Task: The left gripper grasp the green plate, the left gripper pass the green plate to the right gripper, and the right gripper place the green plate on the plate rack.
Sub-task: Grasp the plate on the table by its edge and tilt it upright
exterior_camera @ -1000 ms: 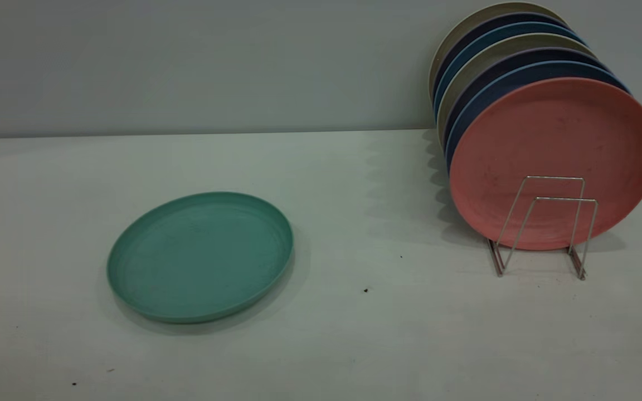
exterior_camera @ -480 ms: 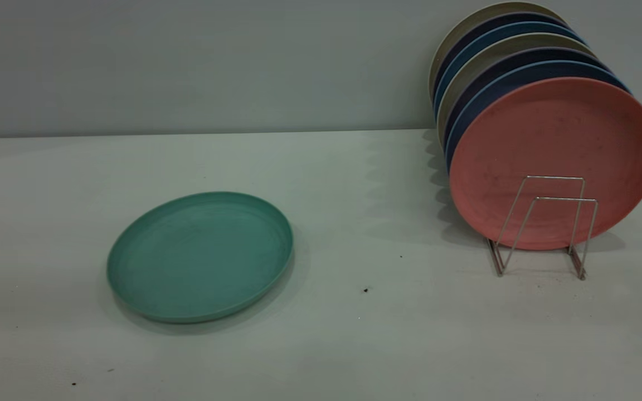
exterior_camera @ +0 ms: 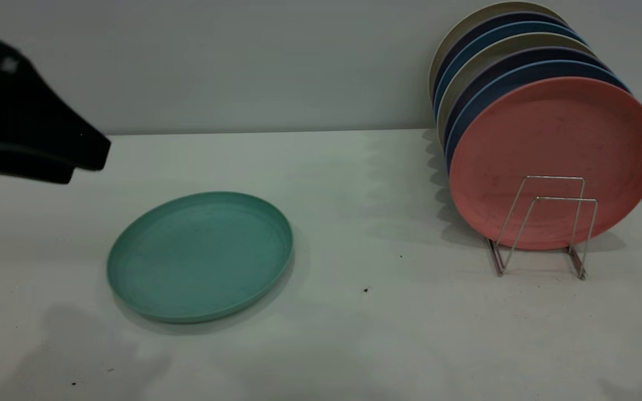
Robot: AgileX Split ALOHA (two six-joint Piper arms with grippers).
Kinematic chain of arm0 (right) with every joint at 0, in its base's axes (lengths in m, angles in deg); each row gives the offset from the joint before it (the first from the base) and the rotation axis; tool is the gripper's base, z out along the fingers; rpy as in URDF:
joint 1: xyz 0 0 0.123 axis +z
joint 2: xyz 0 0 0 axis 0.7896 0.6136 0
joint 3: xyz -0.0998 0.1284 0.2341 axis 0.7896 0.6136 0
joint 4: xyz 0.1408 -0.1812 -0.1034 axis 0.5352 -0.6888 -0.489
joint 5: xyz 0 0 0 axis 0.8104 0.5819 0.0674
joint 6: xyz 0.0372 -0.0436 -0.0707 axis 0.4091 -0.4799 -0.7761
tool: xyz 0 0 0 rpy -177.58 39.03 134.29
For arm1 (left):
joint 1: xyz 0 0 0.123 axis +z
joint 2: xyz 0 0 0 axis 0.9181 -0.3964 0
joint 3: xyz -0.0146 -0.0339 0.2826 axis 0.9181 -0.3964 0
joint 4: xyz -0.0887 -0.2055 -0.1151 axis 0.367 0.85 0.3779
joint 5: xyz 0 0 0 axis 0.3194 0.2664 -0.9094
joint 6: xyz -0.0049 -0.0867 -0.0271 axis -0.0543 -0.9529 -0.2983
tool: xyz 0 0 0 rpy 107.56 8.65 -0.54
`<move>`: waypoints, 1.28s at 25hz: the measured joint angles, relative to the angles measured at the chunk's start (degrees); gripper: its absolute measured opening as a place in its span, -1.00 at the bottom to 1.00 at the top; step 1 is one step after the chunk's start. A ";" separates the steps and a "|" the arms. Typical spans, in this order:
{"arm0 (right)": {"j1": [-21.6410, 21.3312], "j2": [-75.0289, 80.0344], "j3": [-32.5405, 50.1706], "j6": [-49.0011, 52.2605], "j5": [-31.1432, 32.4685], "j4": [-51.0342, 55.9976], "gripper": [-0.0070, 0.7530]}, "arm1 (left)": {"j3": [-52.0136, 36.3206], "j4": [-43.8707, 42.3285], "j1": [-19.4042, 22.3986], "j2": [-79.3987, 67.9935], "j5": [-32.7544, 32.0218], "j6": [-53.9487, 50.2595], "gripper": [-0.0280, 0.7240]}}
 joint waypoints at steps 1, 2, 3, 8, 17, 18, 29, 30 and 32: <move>0.00 1.15 0.00 -0.56 -1.14 0.37 0.25 | 2.43 0.12 1.85 -3.45 -1.18 0.12 0.32; 0.00 2.17 0.00 -1.07 -2.05 0.64 0.25 | 4.90 0.13 3.45 -6.77 -2.54 0.19 0.32; 0.00 3.05 0.00 -1.56 -2.68 0.65 0.25 | 7.20 0.18 5.37 -9.42 -4.00 0.19 0.32; 0.00 5.32 0.00 -2.45 -3.62 1.27 0.25 | 14.30 0.36 14.72 -22.20 -8.88 -0.50 0.32; 0.00 5.55 0.00 -2.63 -7.31 1.80 0.25 | 15.49 4.66 22.86 -39.67 -7.50 3.14 0.32; 0.00 5.62 0.00 -2.62 -7.79 1.80 0.25 | 15.49 6.77 22.73 -41.56 -7.49 4.75 0.32; 0.00 9.58 0.00 -3.75 -9.69 3.22 0.25 | 21.30 18.25 16.52 -53.93 -8.07 13.03 0.31; 0.00 9.99 0.00 -3.90 -9.70 3.22 0.25 | 22.05 18.72 15.93 -54.13 -8.07 13.10 0.31; 0.00 10.73 0.00 -3.95 -9.81 3.40 0.25 | 23.17 19.49 14.78 -54.44 -7.71 13.10 0.29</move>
